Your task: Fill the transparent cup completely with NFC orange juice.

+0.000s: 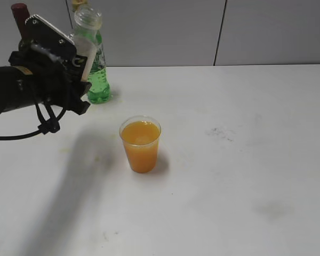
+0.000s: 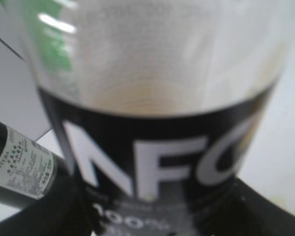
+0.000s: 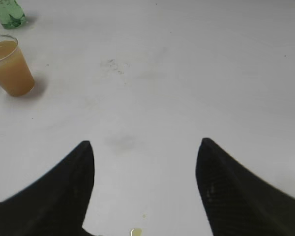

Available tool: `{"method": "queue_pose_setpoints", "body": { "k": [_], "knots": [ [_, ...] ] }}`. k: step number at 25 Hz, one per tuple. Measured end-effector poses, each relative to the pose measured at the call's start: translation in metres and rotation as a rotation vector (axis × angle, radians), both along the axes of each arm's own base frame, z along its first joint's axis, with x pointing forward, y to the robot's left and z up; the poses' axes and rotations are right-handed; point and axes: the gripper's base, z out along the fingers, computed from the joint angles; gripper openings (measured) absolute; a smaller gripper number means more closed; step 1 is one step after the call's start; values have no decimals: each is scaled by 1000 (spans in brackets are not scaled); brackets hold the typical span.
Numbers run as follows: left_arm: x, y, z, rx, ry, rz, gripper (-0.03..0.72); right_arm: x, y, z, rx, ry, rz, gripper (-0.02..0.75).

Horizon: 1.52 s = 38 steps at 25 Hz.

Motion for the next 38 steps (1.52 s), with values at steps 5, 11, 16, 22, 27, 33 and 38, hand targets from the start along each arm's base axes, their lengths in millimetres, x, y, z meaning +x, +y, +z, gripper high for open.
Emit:
{"method": "queue_pose_setpoints", "body": {
  "k": [5,11,16,22,27,33,38],
  "knots": [
    [16,-7,5,-131,-9,-30,481,0,0,0,0,0,0,501],
    [33,-20,0,-300,-1,-108,481,0,0,0,0,0,0,501],
    [54,-28,-5,-382,15,-170,481,0,0,0,0,0,0,501],
    [77,-45,-10,-447,5,-240,481,0,0,0,0,0,0,501],
    [87,-52,-29,-457,23,-261,481,0,0,0,0,0,0,501],
    [99,-60,-53,-421,50,-289,481,0,0,0,0,0,0,502],
    [112,-65,-59,-407,47,-283,481,0,0,0,0,0,0,502]
  ]
}}
